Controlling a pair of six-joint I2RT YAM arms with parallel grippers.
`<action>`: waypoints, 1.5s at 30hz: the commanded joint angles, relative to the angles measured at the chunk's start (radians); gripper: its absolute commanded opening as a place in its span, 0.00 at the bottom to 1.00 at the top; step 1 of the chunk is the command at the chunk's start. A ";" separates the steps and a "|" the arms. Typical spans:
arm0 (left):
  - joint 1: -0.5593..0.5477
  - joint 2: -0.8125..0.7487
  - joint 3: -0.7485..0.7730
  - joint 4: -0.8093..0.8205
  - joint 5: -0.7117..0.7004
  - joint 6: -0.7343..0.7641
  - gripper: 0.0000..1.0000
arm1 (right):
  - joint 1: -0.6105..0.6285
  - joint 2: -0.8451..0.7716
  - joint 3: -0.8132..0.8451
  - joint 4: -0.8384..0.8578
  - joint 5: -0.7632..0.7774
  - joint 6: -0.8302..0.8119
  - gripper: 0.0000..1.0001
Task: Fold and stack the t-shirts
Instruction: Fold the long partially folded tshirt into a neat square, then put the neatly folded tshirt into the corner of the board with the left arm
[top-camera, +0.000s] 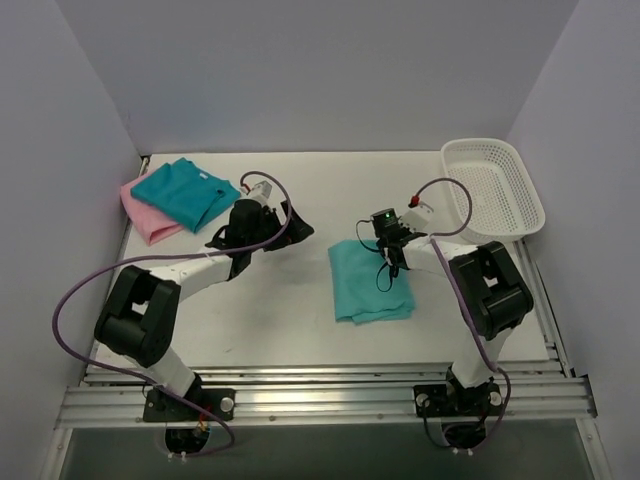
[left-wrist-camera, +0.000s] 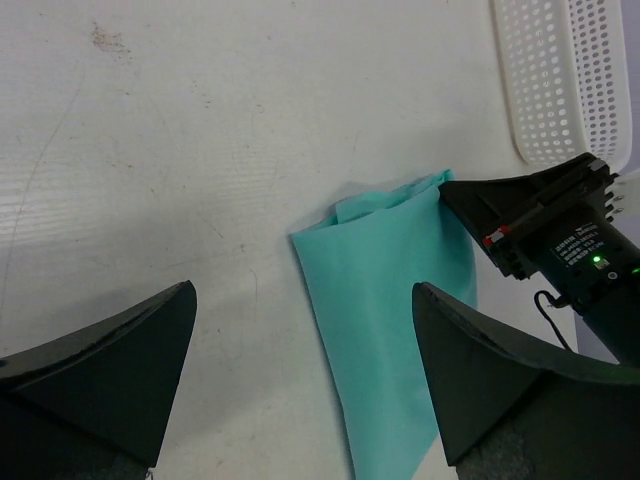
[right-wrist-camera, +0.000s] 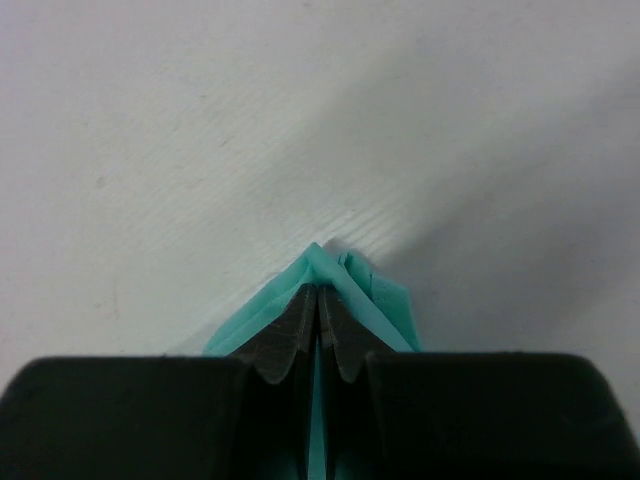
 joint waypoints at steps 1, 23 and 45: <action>-0.024 -0.089 -0.017 -0.034 -0.038 -0.014 0.98 | -0.019 -0.071 -0.055 -0.027 0.058 0.038 0.00; -0.245 -0.543 -0.196 -0.459 -0.303 -0.150 0.98 | 0.502 -0.368 -0.296 -0.394 0.169 0.498 0.00; -0.816 -0.786 -0.313 -1.085 -0.776 -0.852 0.97 | 0.639 -0.832 -0.193 -0.837 0.463 0.578 0.56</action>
